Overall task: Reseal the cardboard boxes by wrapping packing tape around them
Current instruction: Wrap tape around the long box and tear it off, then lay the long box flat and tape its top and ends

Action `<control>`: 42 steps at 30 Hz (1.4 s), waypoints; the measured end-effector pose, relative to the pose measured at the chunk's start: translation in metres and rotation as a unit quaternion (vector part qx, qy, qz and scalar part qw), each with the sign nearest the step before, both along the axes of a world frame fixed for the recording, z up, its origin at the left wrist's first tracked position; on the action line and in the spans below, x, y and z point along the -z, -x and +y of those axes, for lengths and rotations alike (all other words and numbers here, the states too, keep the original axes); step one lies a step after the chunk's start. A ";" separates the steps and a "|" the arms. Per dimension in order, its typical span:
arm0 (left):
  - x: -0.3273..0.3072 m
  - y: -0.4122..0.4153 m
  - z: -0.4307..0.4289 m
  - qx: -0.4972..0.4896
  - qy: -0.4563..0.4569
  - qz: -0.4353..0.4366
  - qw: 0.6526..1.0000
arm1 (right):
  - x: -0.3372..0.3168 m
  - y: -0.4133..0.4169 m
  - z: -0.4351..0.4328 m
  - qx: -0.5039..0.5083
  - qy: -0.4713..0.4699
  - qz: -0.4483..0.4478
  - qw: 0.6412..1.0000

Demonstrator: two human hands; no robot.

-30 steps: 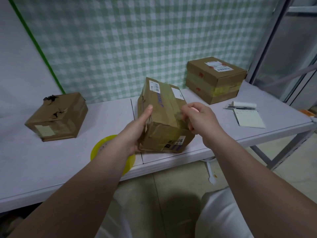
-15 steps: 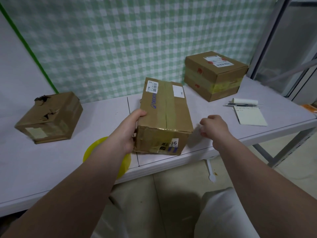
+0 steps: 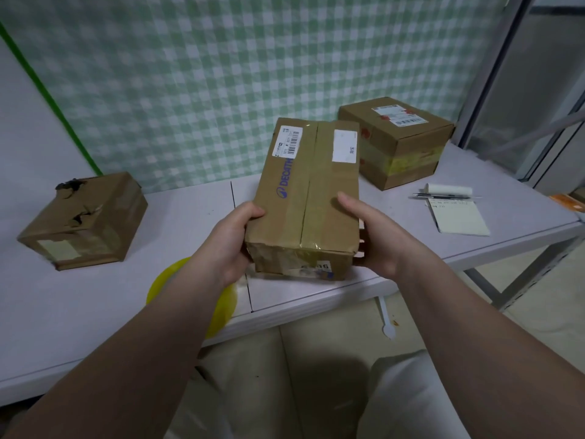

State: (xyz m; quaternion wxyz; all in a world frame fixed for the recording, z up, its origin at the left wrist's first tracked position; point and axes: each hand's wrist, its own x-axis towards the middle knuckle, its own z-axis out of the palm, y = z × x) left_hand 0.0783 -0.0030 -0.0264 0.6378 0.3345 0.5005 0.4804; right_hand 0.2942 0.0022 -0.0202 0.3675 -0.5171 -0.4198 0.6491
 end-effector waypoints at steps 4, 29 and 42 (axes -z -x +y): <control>-0.017 0.006 -0.003 0.022 -0.069 0.095 0.993 | -0.005 0.002 0.000 0.030 -0.007 0.028 0.999; 0.005 0.094 -0.049 0.144 0.042 0.759 0.634 | -0.005 0.095 -0.021 0.002 -0.509 -0.641 0.575; -0.029 0.070 -0.034 -0.095 -0.226 0.664 0.706 | 0.028 0.092 -0.021 0.028 -0.581 -0.590 0.561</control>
